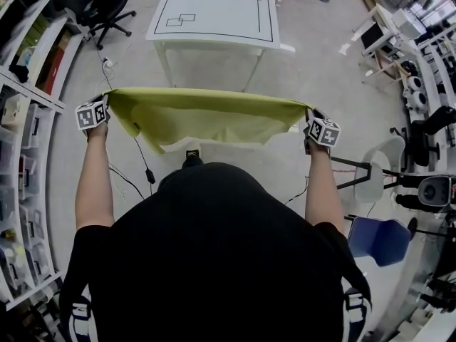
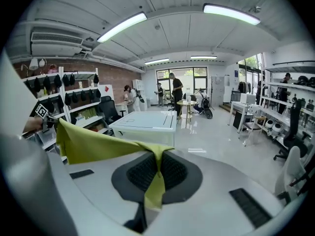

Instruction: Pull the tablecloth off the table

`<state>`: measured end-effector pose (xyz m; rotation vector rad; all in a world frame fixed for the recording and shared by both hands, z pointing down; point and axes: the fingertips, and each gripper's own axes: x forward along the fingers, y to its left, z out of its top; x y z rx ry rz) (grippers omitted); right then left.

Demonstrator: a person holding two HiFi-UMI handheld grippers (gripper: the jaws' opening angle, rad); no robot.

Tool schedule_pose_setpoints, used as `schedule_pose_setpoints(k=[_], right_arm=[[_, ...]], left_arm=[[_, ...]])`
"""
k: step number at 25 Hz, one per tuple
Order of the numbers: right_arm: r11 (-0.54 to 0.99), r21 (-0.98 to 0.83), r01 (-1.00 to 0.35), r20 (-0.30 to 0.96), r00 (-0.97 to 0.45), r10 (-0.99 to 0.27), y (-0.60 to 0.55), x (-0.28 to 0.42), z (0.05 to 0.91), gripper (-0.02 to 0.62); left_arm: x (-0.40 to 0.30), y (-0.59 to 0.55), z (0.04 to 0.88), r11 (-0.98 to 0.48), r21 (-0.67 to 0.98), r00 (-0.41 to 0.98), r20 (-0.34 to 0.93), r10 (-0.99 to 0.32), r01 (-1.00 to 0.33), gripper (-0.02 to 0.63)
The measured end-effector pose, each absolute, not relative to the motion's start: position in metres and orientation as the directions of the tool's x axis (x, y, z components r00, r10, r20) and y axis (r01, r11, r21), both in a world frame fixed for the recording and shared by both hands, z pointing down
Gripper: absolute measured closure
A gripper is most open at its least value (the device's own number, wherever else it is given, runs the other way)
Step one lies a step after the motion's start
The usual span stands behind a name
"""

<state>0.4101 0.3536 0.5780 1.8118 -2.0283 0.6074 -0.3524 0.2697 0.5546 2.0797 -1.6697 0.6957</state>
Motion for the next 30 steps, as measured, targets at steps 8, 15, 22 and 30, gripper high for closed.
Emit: schedule_pose_setpoints(k=[8, 15, 22, 30], right_arm=[[0.065, -0.112, -0.992, 0.448, -0.109, -0.887, 0.343, 0.419, 0.536, 0.571], [0.063, -0.103, -0.993, 0.365, -0.096, -0.926, 0.325, 0.429, 0.477, 0.571], [0.045, -0.115, -0.992, 0.274, -0.075, -0.959, 0.318, 0.436, 0.429, 0.571], [0.038, -0.137, -0.99, 0.273, -0.075, -0.959, 0.327, 0.437, 0.426, 0.571]], left_arm=[[-0.341, 0.253, 0.515, -0.243, -0.026, 0.192, 0.537, -0.822, -0.97, 0.581], [-0.331, 0.232, 0.467, -0.249, -0.05, 0.198, 0.466, -0.863, -0.967, 0.581], [-0.32, 0.219, 0.43, -0.242, -0.06, 0.199, 0.399, -0.895, -0.968, 0.581], [-0.318, 0.227, 0.422, -0.237, -0.056, 0.197, 0.39, -0.899, -0.97, 0.581]])
